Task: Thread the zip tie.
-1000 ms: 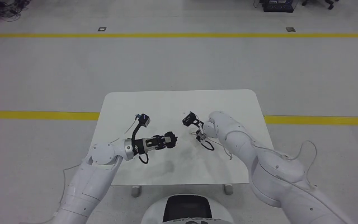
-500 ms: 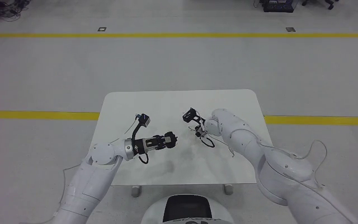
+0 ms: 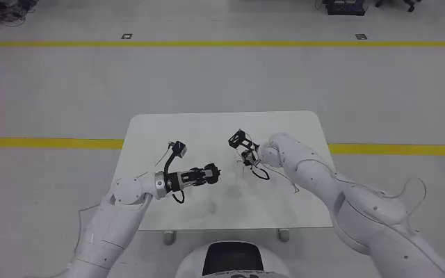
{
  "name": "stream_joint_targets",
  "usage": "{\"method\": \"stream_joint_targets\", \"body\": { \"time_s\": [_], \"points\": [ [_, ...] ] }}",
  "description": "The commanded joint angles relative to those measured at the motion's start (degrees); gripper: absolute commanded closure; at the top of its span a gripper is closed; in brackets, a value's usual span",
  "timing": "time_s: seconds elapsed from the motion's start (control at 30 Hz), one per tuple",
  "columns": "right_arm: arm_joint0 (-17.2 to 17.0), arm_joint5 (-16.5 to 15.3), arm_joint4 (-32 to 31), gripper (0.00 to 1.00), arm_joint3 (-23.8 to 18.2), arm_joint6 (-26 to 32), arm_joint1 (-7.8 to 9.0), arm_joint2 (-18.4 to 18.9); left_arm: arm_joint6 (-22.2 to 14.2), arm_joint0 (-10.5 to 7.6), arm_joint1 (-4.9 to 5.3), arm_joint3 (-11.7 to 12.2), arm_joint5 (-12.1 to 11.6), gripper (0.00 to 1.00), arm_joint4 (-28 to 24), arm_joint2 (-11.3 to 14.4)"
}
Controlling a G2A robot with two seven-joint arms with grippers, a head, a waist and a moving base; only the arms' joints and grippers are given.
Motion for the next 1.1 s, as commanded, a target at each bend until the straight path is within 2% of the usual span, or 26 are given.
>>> {"method": "stream_joint_targets", "body": {
  "time_s": [0.0, 0.1, 0.43, 0.5, 0.57, 0.7, 0.83, 0.87, 0.97, 1.07],
  "points": [
    [-0.3, 0.0, 0.5, 1.00, -1.4, -1.8, 1.13, 0.0, 0.0, 0.00, 0.00, 0.0, 0.0, 1.00, 0.0, 0.0],
    [0.0, 0.0, 1.1, 1.00, -2.5, -2.8, 2.87, 0.0, 0.0, 0.00, 0.00, 0.0, 0.0, 1.00, 0.0, 0.0],
    [0.0, 0.0, 1.1, 1.00, -2.5, -2.8, 2.87, 0.0, 0.0, 0.00, 0.00, 0.0, 0.0, 1.00, 0.0, 0.0],
    [-0.9, 0.0, 2.6, 1.00, -3.9, -6.7, 3.18, 1.2, 0.0, 0.00, 0.00, 0.0, 0.0, 1.00, 0.0, 0.0],
    [-1.6, 0.0, 3.4, 1.00, -6.1, -12.0, 4.27, 2.3, 0.0, 0.00, 0.00, 0.0, 0.0, 1.00, 0.0, 0.0],
    [-5.0, 0.0, 1.8, 1.00, -11.7, -25.6, 8.38, 2.8, 0.0, 0.00, 0.00, 0.0, 0.0, 1.00, 0.0, 0.0],
    [-8.5, 0.0, 1.1, 1.00, -20.3, -37.6, 13.84, 1.9, 0.0, 0.00, 0.00, 0.0, 0.0, 1.00, 0.0, 0.0],
    [-9.3, 0.0, 0.7, 1.00, -23.0, -41.1, 15.69, 1.2, 0.0, 0.00, 0.00, 0.0, 0.0, 1.00, 0.0, 0.0],
    [-10.6, 0.0, -0.4, 1.00, -29.0, -46.4, 20.06, 0.0, 0.0, 0.00, 0.00, 0.0, 0.0, 1.00, 0.0, 0.0],
    [-11.9, 0.0, -1.7, 1.00, -34.2, -48.4, 23.62, 0.0, 0.0, 0.00, 0.00, 0.0, 0.0, 1.00, 0.0, 0.0]
  ]
}}
